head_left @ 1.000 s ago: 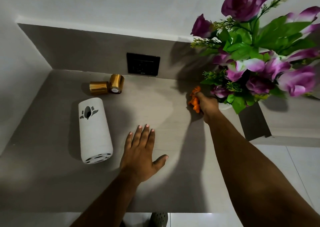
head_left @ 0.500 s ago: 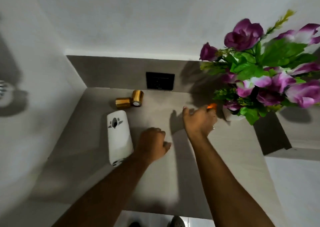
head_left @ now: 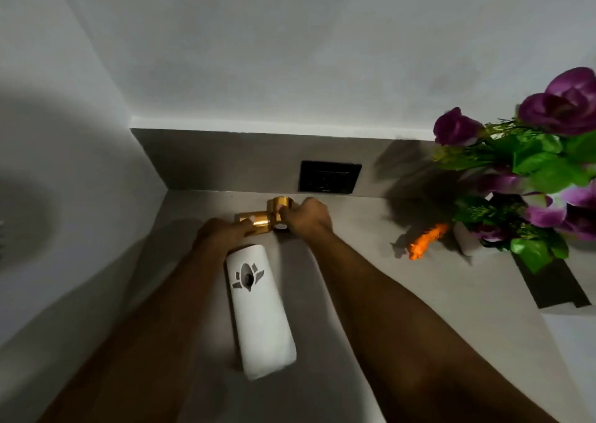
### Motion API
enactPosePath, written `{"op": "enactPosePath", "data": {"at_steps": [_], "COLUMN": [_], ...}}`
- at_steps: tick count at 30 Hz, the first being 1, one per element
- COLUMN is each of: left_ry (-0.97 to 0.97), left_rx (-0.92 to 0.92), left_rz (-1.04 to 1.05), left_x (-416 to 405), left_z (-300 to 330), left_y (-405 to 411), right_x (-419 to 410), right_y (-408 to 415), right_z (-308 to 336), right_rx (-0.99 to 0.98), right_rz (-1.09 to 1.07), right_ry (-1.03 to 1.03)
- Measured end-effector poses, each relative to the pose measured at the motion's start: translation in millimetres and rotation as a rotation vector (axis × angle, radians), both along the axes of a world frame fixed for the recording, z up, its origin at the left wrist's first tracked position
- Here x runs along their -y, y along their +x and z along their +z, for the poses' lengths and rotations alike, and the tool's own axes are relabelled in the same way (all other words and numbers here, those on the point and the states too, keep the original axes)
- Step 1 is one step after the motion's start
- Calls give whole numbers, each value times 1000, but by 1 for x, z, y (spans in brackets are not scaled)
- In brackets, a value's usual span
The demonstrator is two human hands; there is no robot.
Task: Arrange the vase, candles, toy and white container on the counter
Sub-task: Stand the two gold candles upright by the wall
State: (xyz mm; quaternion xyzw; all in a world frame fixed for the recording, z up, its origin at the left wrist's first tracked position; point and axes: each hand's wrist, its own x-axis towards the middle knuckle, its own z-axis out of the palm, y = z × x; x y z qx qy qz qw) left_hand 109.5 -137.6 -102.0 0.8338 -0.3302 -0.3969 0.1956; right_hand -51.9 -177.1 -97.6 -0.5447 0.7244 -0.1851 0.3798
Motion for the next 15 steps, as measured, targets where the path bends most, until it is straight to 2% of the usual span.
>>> {"op": "enactPosePath", "data": {"at_steps": [8,15], "left_ry": [84,91], "left_rx": [-327,-389], "left_rz": [-43,-57], "left_x": [37,53], "left_z": [-7,-3], "left_y": [-5,-41], "right_x": [24,-1], "right_y": [14,-35], "right_z": [-24,-39], "right_rx": [124,92], "right_rz": [-115,-245], "right_ry": [32,34]}}
